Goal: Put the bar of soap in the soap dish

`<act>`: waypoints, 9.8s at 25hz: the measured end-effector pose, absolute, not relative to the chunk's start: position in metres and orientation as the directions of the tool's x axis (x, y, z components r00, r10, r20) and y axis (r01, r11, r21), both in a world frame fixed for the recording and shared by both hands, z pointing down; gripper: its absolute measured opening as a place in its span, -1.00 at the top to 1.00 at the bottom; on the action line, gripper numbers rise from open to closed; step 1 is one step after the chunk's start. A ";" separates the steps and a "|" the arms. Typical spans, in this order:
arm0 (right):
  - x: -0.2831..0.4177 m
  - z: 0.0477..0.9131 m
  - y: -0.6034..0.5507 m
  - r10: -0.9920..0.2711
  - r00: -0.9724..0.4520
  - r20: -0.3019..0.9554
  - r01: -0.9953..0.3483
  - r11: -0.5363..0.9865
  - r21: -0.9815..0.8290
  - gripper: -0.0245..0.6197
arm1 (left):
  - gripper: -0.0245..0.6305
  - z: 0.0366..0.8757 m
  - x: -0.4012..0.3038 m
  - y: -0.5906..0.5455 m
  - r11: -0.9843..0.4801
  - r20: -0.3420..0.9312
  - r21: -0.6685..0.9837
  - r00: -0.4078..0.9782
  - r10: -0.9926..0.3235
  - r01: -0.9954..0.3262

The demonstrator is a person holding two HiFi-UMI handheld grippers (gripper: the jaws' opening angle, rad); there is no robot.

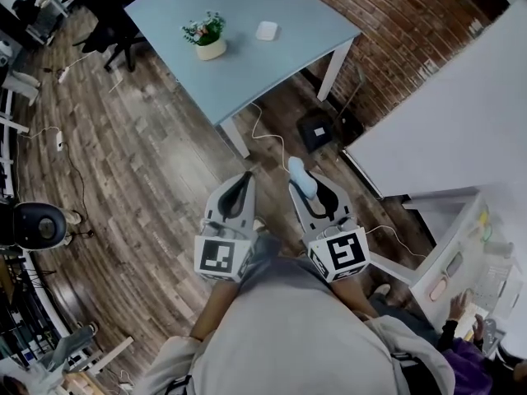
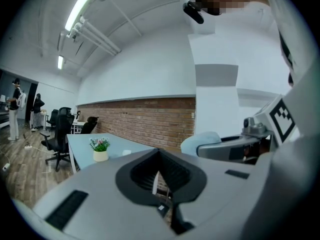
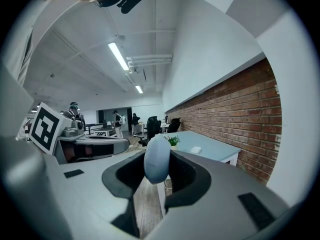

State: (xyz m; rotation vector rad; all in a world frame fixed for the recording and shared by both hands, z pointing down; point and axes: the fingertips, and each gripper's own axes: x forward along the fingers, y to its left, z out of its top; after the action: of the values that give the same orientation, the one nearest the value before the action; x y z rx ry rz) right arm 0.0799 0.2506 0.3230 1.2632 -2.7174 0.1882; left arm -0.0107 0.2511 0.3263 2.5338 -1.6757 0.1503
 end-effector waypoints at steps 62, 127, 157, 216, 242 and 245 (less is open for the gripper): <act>0.038 0.320 -0.017 -0.725 -0.665 0.179 -0.744 0.663 -0.079 0.52 | 0.92 0.337 -0.038 -0.011 -0.401 0.165 0.086 0.410 -0.897 -0.912; -0.060 0.350 -0.250 -0.834 -0.461 0.302 -0.875 0.484 0.003 0.52 | 0.92 0.351 -0.126 -0.249 -0.615 0.152 0.165 0.636 -0.757 -0.771; -0.036 0.477 -0.361 -0.669 -0.584 0.460 -0.756 0.655 -0.007 0.52 | 0.92 0.450 -0.074 -0.344 -0.499 0.264 0.147 0.520 -0.812 -0.854; -0.036 0.579 -0.415 -0.364 -0.249 0.897 -0.355 0.897 0.265 0.52 | 0.92 0.487 -0.094 -0.345 -0.402 0.315 0.287 0.481 -0.818 -0.870; -0.041 0.567 -0.395 -0.306 -0.308 0.901 -0.321 0.925 0.204 0.49 | 0.92 0.489 -0.096 -0.337 -0.385 0.323 0.317 0.481 -0.815 -0.867; -0.039 0.568 -0.390 -0.299 -0.299 0.906 -0.314 0.928 0.203 0.49 | 0.92 0.490 -0.095 -0.335 -0.388 0.319 0.321 0.485 -0.814 -0.864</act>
State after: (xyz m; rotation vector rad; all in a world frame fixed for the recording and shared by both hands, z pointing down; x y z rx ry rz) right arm -0.0395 -0.3901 0.5682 0.4477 -1.8985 0.0154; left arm -0.0951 -0.3353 0.4898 2.2914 -1.3912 0.1501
